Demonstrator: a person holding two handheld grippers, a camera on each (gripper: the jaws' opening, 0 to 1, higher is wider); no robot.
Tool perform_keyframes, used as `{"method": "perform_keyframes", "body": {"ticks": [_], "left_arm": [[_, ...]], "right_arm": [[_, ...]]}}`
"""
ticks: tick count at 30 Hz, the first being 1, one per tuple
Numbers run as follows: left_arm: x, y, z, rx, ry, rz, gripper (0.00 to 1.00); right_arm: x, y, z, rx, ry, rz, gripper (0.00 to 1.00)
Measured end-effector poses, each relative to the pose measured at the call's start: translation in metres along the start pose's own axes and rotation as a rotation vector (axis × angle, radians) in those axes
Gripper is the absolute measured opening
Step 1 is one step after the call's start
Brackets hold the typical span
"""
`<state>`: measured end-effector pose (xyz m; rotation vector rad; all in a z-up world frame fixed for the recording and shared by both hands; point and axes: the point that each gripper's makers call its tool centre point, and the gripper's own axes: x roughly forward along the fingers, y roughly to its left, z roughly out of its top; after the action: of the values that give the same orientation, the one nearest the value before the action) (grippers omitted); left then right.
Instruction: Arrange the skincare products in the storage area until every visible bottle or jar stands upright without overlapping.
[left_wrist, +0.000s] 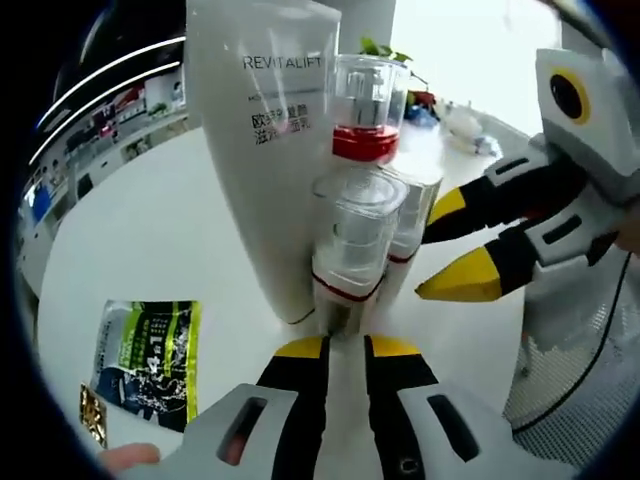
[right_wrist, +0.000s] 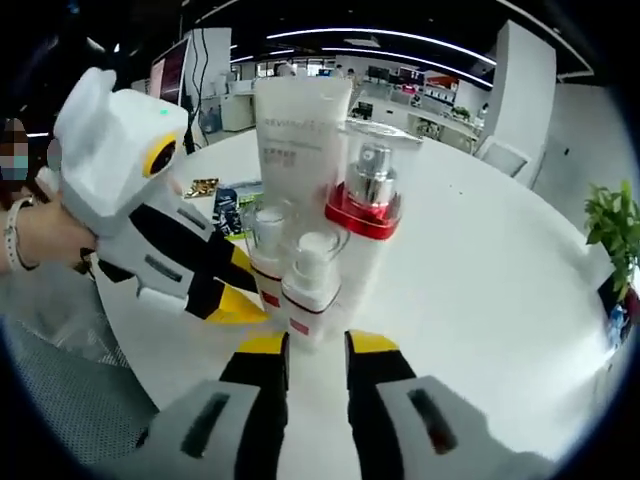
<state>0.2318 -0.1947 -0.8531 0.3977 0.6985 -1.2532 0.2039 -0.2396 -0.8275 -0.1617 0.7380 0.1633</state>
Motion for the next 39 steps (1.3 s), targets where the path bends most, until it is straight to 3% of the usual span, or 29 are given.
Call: {"method": "perform_keyframes", "body": {"ticks": [11,23,39], "left_arm": [[0.0,-0.001,0.003,-0.006,-0.014,0.004,0.1],[-0.002,-0.002,0.004,-0.013,-0.022,0.0,0.09],[-0.002,-0.002,0.004,-0.017,-0.02,0.005,0.08]], "right_arm": [[0.013,0.002,-0.001,-0.013,0.027,0.038,0.17],[0.015,0.0,-0.001,-0.057,0.036,0.041,0.16],[0.016,0.0,-0.001,-0.05,0.03,0.038,0.16]]}}
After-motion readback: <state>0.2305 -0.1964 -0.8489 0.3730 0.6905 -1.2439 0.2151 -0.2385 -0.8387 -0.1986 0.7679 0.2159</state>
